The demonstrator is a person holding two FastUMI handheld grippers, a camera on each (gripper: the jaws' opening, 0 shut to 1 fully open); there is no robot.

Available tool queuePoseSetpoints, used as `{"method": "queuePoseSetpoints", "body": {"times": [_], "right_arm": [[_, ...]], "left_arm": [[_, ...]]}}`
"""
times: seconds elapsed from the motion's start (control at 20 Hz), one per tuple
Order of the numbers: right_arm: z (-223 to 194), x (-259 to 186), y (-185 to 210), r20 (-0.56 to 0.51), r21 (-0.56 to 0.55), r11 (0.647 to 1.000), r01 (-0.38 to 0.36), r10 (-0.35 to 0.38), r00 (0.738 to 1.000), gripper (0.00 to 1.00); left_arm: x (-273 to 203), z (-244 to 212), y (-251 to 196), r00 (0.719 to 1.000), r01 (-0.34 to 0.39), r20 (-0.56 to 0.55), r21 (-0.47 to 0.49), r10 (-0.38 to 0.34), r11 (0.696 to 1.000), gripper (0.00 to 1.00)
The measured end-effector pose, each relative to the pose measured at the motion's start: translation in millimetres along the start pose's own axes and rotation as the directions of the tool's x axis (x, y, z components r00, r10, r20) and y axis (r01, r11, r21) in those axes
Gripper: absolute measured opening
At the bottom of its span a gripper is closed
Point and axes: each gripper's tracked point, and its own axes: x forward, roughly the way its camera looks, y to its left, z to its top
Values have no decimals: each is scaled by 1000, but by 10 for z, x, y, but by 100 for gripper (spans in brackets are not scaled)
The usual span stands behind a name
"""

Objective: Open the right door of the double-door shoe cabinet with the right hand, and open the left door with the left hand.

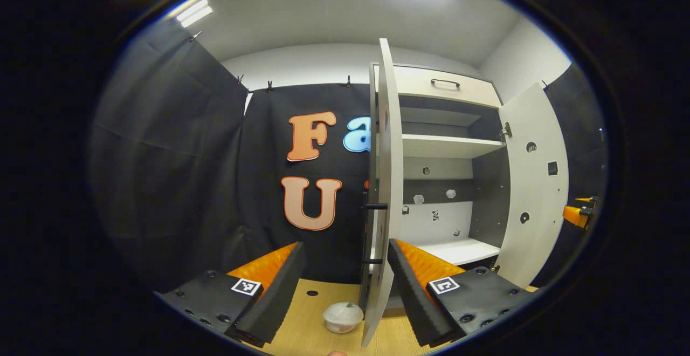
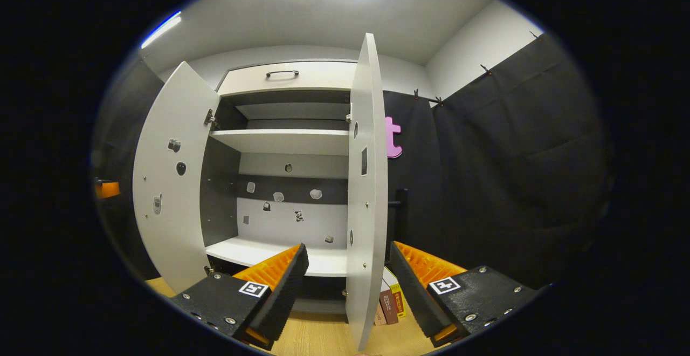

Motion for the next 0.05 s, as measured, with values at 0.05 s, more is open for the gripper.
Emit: {"method": "queuePoseSetpoints", "body": {"times": [0.05], "right_arm": [[-2, -5, 4, 1, -1, 1000, -1, 1, 1000, 93]], "left_arm": [[-1, 4, 0, 1000, -2, 1, 2, 2, 1000, 97]]}}
